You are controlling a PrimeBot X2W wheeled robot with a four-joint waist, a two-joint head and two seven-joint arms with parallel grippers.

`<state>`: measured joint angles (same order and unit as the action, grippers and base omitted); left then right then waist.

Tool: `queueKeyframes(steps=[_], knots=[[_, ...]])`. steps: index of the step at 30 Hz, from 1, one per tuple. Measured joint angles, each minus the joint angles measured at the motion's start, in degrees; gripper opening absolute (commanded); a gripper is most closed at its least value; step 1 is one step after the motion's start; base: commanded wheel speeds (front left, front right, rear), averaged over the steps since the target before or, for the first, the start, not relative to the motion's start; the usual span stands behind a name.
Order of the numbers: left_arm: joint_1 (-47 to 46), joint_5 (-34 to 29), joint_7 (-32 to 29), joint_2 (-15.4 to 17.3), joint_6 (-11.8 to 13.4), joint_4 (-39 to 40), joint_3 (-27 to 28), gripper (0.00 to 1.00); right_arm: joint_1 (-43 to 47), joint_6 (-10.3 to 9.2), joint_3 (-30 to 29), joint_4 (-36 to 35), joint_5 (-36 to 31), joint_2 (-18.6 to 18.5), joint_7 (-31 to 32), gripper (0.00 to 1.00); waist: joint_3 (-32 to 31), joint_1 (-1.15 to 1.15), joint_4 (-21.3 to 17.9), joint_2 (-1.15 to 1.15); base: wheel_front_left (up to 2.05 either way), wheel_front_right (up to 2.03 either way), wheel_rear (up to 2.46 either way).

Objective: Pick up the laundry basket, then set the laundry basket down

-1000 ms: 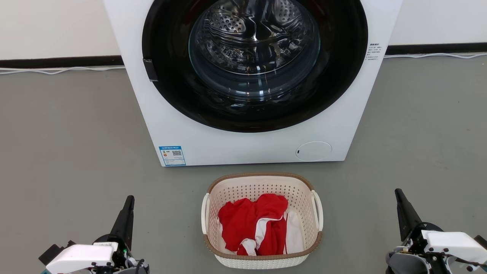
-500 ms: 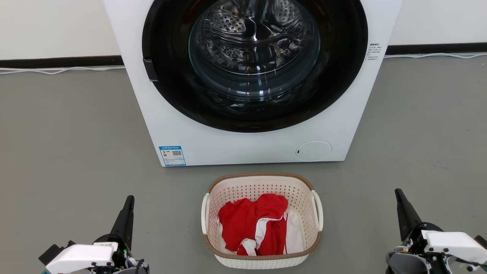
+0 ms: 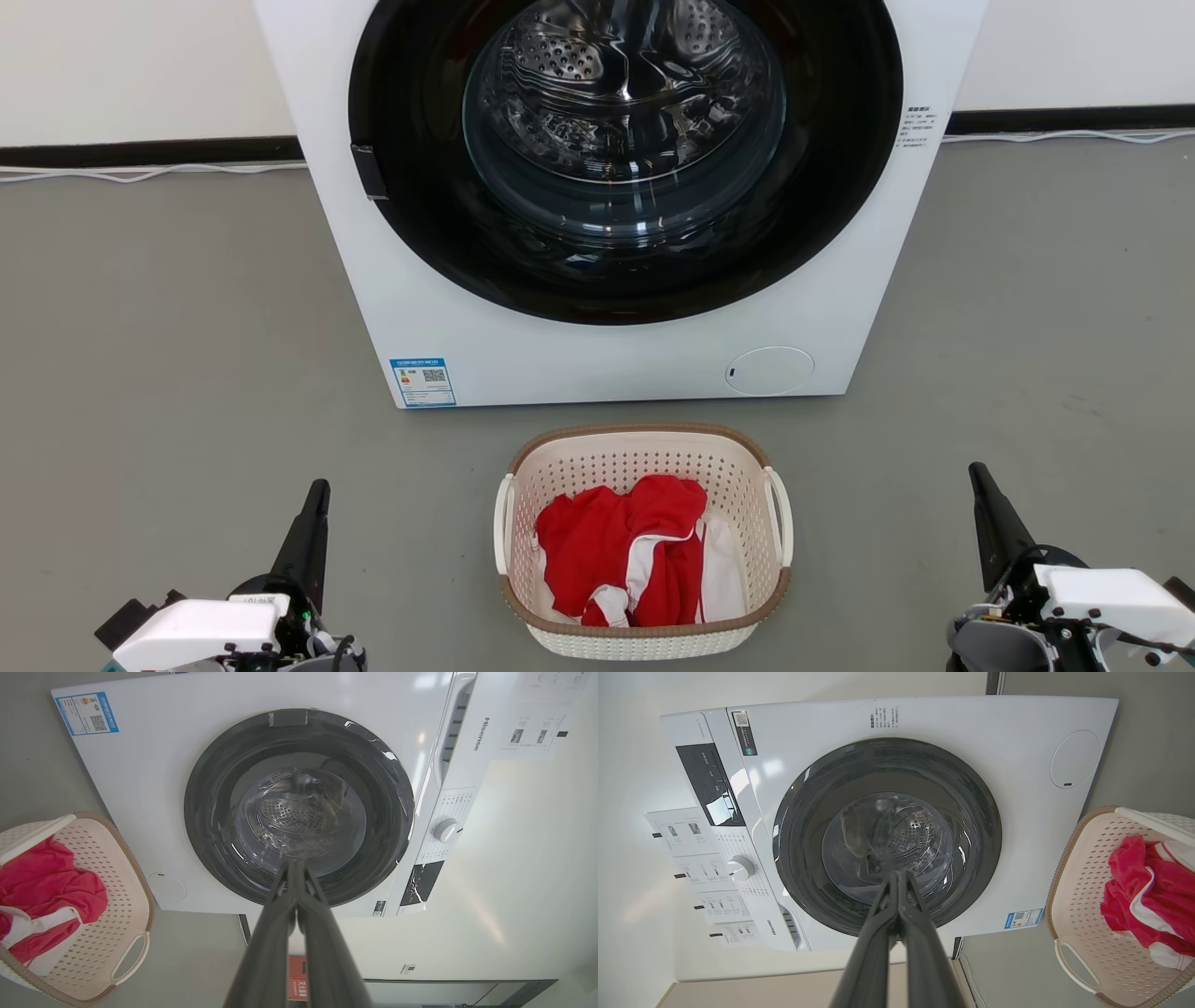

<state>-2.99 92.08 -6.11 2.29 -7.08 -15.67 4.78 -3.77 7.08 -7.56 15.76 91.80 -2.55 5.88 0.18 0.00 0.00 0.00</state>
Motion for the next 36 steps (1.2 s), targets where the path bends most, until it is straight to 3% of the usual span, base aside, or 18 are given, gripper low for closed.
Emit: queueKeyframes(steps=[15, 16, 28, 36], knots=[[0.00, 0.00, 0.00, 0.00, 0.00, 0.00, 0.00, 0.00, 0.00, 0.00, 0.00, 0.00, 0.00, 0.00, 0.00, 0.00, 0.00, 0.00, 0.00, 0.00, 0.00, 0.00, 0.00], [0.11, -0.01, 0.09, -0.04, 0.01, -0.33, -0.02, 1.00, 0.17, -0.01, 0.05, 0.23, -0.02, 0.01, 0.00, 1.00, 0.00, 0.00, 0.00, 0.00, 0.00, 0.00, 0.00], [2.46, -0.35, 1.63, -0.49, 0.04, -1.79, -1.30, 1.00, 2.47, -0.05, 1.21, 1.18, -0.87, 0.43, -1.20, 1.00, -0.05, 0.02, -0.04, 0.00, 0.00, 0.00, 0.00], [2.46, -3.15, 2.76, -0.47, 0.52, -1.40, -2.24, 1.00, 2.52, -0.04, 1.65, 0.37, -5.95, 0.42, -2.46, 1.00, -0.02, 0.02, -0.05, 0.00, 0.00, 0.00, 0.00]])
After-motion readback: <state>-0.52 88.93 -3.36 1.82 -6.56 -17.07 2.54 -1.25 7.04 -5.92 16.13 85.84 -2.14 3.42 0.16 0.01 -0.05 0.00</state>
